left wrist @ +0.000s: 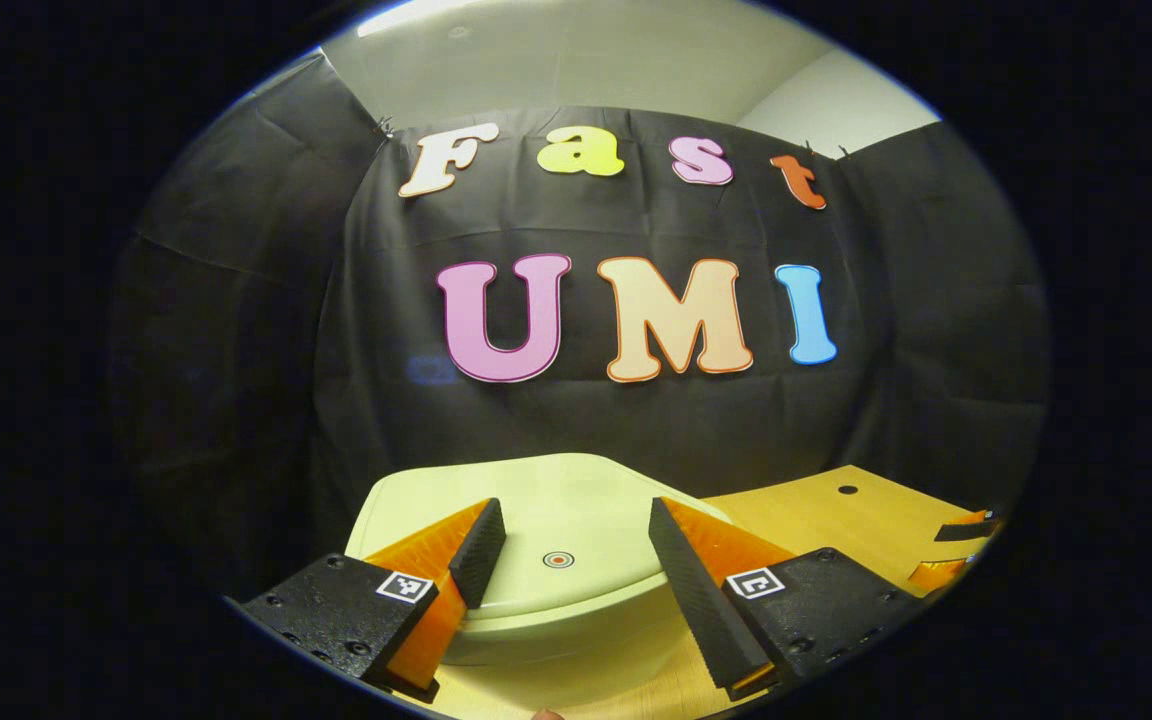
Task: Press the lid of the desktop garbage bin to open it, pick up the crumpled paper on the desktop and throw it into the bin, then pick up the pop can on the desktop and drop it into the bin, and finally close the garbage bin lid.
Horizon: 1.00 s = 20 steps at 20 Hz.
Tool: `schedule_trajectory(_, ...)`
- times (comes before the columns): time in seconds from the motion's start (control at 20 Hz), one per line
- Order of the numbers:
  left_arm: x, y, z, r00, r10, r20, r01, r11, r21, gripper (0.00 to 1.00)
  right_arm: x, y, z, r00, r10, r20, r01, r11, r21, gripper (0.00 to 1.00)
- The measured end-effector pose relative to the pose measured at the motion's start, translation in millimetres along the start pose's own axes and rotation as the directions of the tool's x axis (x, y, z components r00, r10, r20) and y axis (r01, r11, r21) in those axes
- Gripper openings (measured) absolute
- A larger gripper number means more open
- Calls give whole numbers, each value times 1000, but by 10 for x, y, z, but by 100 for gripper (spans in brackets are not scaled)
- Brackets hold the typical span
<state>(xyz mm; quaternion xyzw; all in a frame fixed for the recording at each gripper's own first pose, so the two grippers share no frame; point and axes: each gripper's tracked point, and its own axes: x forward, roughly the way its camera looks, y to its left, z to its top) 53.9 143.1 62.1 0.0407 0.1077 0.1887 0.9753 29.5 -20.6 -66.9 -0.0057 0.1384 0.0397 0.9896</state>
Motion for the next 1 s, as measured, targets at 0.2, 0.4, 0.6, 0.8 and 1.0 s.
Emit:
schedule_trajectory(0.2, 5, -41, 68, 999, -47, 6, 47, 999, 10, 90, 2, 51, -12, 1000, 6, -1, -6, 1000, -12, 98)
schedule_trajectory(0.4, -109, -227, 373, 989, -121, 80, 120, 992, 26, 90, 48, 63, -50, 1000, -5, -7, 5, 1000, -28, 98)
schedule_trajectory(0.6, -433, -861, 702, 937, -270, 222, 261, 963, 70, 90, 135, 57, -109, 1000, -14, -15, 14, 1000, 6, 98)
schedule_trajectory(0.8, -645, -1605, 347, 860, -456, 230, 450, 889, 79, 93, 206, 12, -169, 999, -36, -21, 36, 999, 9, 100)
schedule_trajectory(1.0, -603, -1879, -337, 834, -527, 163, 531, 847, 26, 100, 280, 14, -210, 999, -42, -23, 42, 999, 8, 98)
